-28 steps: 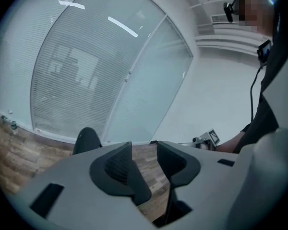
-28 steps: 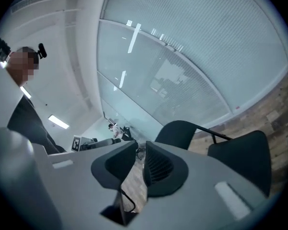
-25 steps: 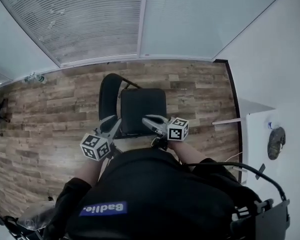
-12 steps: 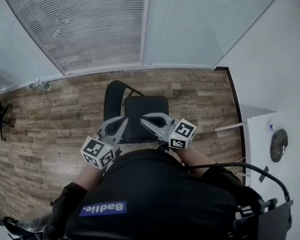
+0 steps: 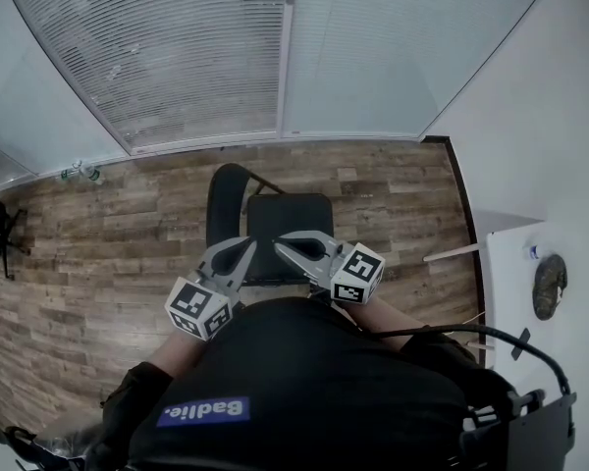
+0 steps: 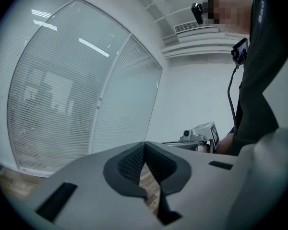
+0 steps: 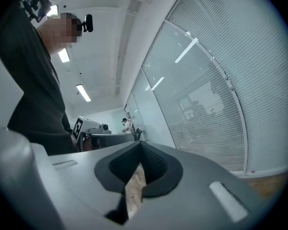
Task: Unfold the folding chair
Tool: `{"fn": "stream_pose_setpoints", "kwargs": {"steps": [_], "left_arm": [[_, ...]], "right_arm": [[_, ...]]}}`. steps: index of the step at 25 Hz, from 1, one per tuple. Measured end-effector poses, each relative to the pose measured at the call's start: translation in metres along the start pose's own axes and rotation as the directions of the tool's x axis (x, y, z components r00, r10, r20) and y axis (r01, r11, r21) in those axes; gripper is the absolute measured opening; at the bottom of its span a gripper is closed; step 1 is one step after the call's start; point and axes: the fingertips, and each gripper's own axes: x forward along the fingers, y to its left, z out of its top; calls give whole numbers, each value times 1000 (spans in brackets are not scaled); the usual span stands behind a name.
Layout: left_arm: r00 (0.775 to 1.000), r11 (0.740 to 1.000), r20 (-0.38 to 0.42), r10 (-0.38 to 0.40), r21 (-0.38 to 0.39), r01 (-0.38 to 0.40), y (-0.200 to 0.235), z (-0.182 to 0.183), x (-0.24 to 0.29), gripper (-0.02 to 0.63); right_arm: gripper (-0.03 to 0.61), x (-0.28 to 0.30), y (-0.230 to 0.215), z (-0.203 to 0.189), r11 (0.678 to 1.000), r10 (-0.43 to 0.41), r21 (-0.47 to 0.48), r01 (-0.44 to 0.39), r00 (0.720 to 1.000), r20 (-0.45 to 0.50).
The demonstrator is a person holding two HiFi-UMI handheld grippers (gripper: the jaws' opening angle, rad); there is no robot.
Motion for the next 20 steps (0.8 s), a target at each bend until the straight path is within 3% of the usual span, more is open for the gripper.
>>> {"fn": "stream_pose_setpoints", "kwargs": {"steps": [20], "left_arm": [[1000,1000,-28,-4,-7,4,0,-15,7,5]], "right_arm": [[2,-1,-6,-16,999,2,39,-1,1000,-25]]}}
